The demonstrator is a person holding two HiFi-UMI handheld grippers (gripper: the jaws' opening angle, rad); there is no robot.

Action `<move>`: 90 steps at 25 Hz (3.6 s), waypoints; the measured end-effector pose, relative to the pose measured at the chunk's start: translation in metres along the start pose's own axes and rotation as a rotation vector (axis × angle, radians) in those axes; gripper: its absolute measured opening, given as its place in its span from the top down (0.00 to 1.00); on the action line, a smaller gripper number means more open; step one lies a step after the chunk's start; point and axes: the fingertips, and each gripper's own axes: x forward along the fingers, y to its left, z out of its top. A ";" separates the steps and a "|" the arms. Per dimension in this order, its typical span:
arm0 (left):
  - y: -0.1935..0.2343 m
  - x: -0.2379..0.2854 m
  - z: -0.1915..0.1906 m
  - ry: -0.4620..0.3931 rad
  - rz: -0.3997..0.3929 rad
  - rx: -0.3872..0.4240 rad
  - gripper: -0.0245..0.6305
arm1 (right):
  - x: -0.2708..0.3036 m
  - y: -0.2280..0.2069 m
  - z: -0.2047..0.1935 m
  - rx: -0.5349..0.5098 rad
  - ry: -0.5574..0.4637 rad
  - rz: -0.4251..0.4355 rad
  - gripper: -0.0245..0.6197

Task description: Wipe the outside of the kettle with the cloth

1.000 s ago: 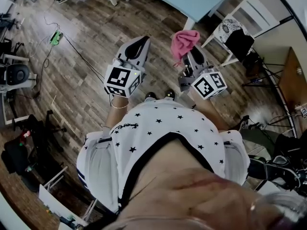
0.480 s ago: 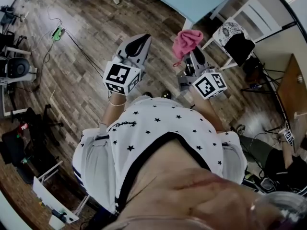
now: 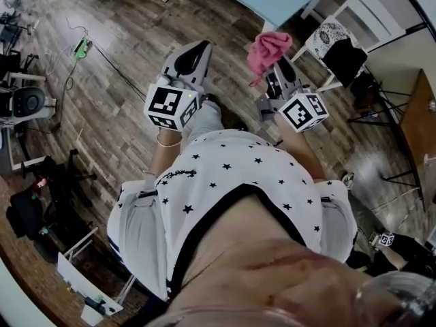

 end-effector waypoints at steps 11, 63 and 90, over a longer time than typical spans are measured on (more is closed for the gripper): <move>0.075 0.064 0.000 -0.028 -0.092 -0.002 0.91 | 0.075 -0.031 -0.003 -0.026 -0.008 -0.080 0.86; 0.381 0.231 -0.013 0.005 -0.119 -0.043 0.91 | 0.410 -0.140 -0.013 -0.022 -0.004 -0.185 0.86; 0.437 0.453 0.006 0.011 -0.271 0.003 0.91 | 0.509 -0.309 0.062 -0.030 -0.072 -0.356 0.86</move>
